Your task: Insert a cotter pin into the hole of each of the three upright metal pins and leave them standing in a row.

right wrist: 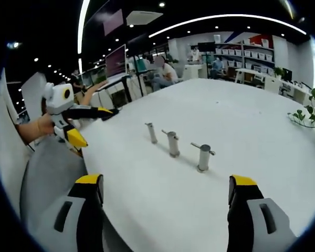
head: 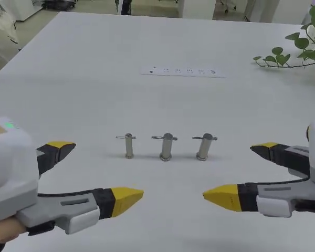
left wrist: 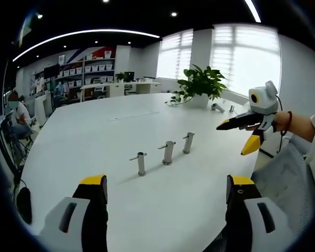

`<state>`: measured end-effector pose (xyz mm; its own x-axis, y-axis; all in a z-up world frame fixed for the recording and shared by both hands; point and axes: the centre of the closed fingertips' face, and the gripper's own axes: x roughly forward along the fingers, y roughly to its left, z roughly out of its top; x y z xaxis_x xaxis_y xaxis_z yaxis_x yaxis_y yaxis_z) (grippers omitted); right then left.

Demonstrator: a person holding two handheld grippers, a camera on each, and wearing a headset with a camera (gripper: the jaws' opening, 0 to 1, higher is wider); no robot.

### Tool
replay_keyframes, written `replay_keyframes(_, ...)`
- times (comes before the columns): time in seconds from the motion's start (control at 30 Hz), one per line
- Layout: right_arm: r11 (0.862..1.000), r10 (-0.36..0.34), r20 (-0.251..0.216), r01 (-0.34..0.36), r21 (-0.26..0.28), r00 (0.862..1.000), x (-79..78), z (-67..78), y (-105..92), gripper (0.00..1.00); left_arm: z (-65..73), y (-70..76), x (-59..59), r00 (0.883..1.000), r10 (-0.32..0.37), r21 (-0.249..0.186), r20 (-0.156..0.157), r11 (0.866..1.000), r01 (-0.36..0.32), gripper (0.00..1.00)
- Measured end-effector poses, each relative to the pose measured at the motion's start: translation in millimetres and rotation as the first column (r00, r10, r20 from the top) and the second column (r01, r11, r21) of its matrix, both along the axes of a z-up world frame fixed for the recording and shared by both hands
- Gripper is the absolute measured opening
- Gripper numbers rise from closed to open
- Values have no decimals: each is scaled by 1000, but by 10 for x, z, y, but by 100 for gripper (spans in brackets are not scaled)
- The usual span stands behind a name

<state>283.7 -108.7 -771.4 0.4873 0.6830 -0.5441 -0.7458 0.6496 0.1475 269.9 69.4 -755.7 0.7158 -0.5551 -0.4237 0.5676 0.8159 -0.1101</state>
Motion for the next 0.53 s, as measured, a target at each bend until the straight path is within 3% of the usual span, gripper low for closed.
replay_keyframes(0.3,999,31,10,-31,-24,999,-88,-55,28,100,-36,19,5,1000,21,-10,-2,1000,-21,99)
replay_keyframes(0.53,1000,-4,24,4,-14,1000,-58,-59,-30,100,-64,25,-8,1000,26,-12,-12,1000,-26,99)
